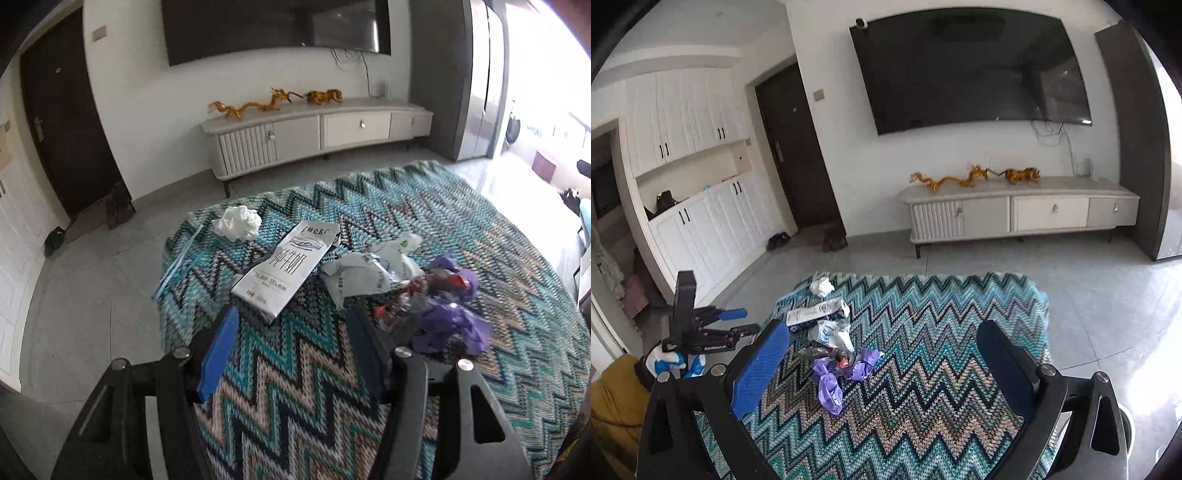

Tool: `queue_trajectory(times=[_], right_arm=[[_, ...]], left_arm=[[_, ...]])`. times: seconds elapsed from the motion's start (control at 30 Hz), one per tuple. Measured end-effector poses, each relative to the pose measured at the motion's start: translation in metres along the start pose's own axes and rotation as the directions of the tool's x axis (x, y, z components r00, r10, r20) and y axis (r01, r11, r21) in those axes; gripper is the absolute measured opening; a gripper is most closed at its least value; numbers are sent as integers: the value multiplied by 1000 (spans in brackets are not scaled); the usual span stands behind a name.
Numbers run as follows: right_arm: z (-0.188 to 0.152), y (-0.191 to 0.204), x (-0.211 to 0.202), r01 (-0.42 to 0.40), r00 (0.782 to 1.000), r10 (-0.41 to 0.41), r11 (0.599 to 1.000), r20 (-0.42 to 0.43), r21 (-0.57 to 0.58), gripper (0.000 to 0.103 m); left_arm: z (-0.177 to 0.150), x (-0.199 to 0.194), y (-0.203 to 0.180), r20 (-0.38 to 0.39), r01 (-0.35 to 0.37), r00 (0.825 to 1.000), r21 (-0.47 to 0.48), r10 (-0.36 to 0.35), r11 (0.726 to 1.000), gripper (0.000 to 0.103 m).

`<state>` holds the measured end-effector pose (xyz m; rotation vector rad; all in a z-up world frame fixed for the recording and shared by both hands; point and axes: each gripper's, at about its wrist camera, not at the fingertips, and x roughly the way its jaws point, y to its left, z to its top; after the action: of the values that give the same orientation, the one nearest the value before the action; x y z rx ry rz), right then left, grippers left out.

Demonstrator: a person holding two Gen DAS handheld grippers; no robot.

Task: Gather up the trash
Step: 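Grasp the white milk carton with the left tool while the right tool grasps the white plastic bag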

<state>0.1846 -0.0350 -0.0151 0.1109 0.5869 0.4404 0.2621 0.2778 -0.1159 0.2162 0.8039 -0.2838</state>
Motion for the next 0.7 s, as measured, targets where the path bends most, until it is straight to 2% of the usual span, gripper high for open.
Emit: queue_trajectory(times=[0.13, 0.3, 0.57, 0.7], right_arm=[[-1, -3, 47, -40, 996, 39, 999, -78, -10, 98], [-3, 2, 104, -111, 981, 106, 993, -162, -26, 98], [-13, 25, 194, -226, 931, 209, 974, -298, -22, 92], [-20, 29, 226, -248, 908, 237, 969, -345, 11, 87]], left_arm=[[9, 39, 3, -47, -27, 998, 23, 28, 999, 59], [13, 68, 5, -80, -48, 995, 69, 53, 996, 59], [22, 99, 6, -112, -55, 991, 104, 67, 993, 59], [23, 112, 9, -128, -54, 990, 90, 66, 994, 59]])
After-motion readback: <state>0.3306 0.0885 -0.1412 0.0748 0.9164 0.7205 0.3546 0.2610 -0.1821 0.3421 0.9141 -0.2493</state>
